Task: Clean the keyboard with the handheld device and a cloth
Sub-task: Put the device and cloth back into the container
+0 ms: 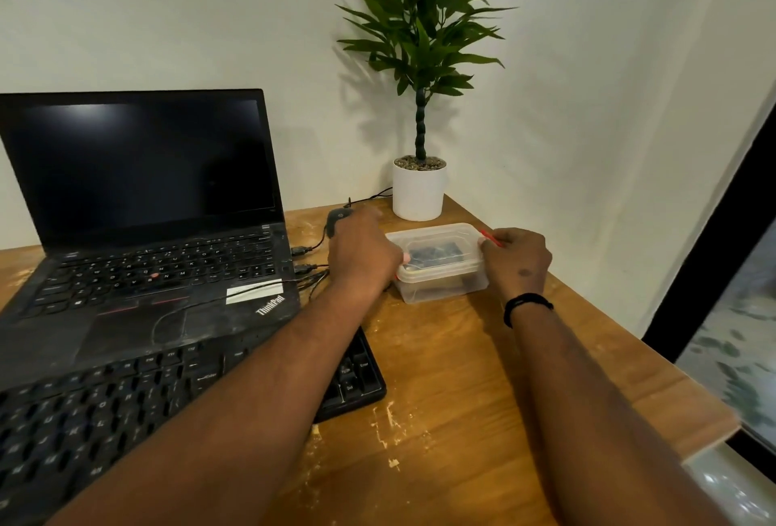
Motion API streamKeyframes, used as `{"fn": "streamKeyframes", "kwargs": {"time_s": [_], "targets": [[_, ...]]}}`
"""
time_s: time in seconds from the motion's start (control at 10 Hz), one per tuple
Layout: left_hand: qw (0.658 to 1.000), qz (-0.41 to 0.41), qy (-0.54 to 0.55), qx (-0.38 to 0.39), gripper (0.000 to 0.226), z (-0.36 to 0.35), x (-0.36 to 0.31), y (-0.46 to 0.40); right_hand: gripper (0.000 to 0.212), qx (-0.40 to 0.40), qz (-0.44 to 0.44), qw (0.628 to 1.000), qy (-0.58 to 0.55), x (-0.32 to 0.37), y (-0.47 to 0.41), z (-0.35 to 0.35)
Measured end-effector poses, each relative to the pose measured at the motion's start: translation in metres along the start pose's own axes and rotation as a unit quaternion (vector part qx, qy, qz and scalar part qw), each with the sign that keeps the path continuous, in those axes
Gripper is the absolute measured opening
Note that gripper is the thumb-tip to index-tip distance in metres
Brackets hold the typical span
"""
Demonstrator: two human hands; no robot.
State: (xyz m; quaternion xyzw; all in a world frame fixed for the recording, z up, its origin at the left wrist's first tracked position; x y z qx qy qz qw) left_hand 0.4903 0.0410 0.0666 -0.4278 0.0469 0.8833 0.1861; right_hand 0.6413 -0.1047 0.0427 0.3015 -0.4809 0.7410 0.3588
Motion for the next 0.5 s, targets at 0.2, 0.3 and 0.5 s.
{"fn": "streamKeyframes", "kwargs": {"time_s": [0.2, 0.3, 0.5], "targets": [[0.974, -0.107, -0.174, -0.102, 0.044, -0.003, -0.015, 0.018, 0.025, 0.035, 0.049, 0.996, 0.065, 0.005, 0.0, -0.004], [0.965, -0.132, -0.191, -0.124, 0.023, -0.001, -0.01, 0.027, 0.034, 0.039, 0.11, 0.982, 0.147, 0.017, 0.003, -0.003], [0.984, -0.107, -0.096, -0.103, 0.041, 0.051, 0.02, 0.055, 0.036, -0.045, 0.312, 0.941, 0.121, 0.096, 0.04, -0.015]]}}
Point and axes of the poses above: each hand's wrist, its own y-axis away from the middle knuckle, its own z-axis out of the back of the hand, x = y × z, the point moved 4 cm from there along -y, towards the middle knuckle, and after that the axes turned 15 degrees about z, right-handed, at the moved point
